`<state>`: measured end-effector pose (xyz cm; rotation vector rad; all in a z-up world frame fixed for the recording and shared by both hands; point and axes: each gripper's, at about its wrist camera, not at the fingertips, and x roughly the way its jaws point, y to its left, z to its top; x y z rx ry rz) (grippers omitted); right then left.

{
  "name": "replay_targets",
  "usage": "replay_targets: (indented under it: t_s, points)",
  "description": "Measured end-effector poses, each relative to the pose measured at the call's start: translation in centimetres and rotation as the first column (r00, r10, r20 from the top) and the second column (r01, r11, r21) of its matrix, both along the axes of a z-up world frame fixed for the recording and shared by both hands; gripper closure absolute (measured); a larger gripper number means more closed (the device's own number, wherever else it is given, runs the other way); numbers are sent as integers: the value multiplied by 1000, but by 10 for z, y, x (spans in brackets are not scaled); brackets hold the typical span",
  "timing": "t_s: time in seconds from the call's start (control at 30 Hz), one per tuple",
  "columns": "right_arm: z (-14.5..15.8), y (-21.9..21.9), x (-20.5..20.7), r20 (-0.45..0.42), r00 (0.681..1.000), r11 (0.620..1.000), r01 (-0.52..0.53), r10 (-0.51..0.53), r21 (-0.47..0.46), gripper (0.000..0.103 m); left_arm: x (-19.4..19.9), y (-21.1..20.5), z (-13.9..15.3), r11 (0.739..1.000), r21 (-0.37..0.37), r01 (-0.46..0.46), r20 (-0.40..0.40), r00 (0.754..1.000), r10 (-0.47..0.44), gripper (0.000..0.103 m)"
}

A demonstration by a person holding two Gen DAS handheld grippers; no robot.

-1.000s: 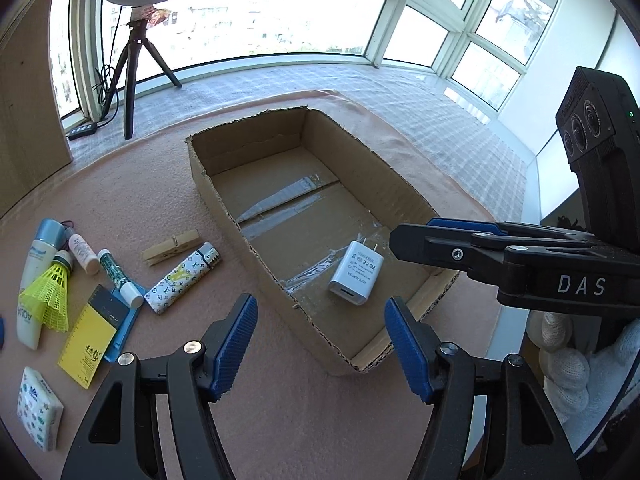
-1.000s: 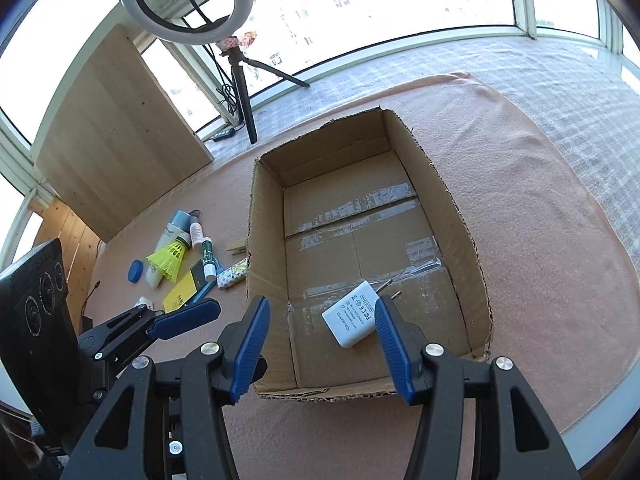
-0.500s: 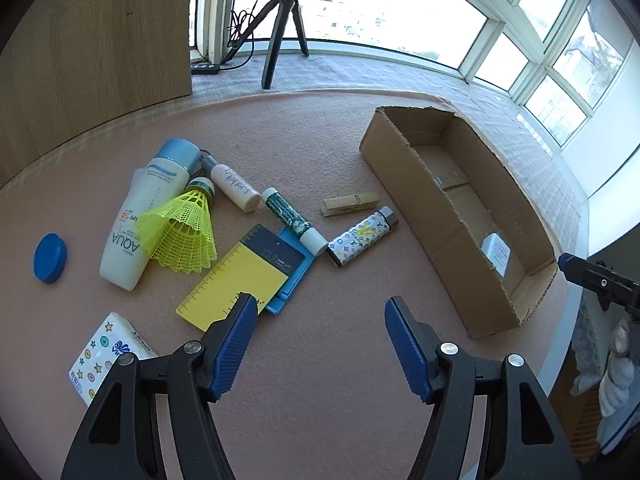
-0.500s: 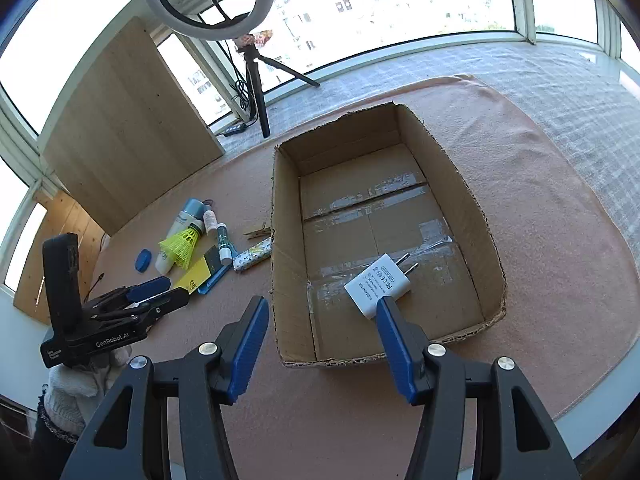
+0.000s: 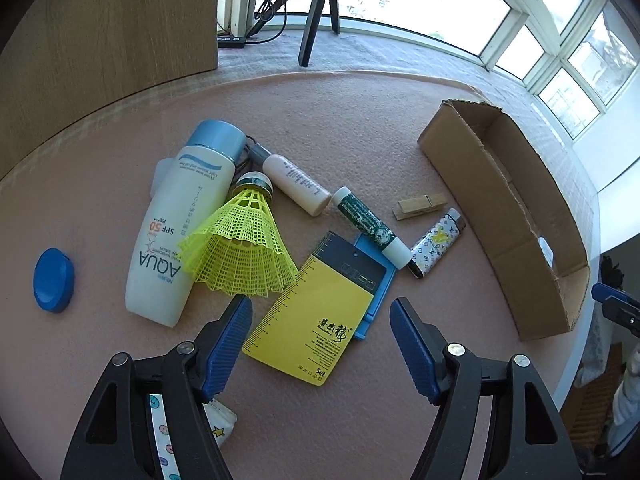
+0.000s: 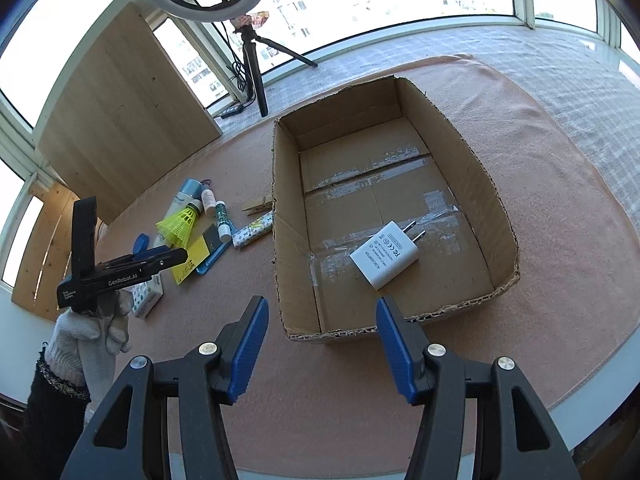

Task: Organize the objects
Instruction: 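Move the left tool to the yellow notebook and grasp it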

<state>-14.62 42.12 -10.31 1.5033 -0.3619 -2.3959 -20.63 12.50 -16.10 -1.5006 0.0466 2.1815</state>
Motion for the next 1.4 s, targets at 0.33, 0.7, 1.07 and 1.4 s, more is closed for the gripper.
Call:
replay_targets:
  t_s: [0.33,0.7,1.07,1.4]
  points:
    - [-8,8,3,29,999,1000,26,-26,3,51,-17,5,-19,1000,9,14,79,997,-15,28]
    - [-15,2,3,54,998,1000,19,-19,-4,50,-3,15,-19,994,-80,77,51,996,-73,26]
    - [-21,-4,4,72,997,1000,10,-9,-14,48,1,27,-20,980,-167,109,18,994,-107,31]
    - [-23,-3,6,75,997,1000,13,-12,-11,48,6,21,-18,980,-171,103,7,995,-103,46]
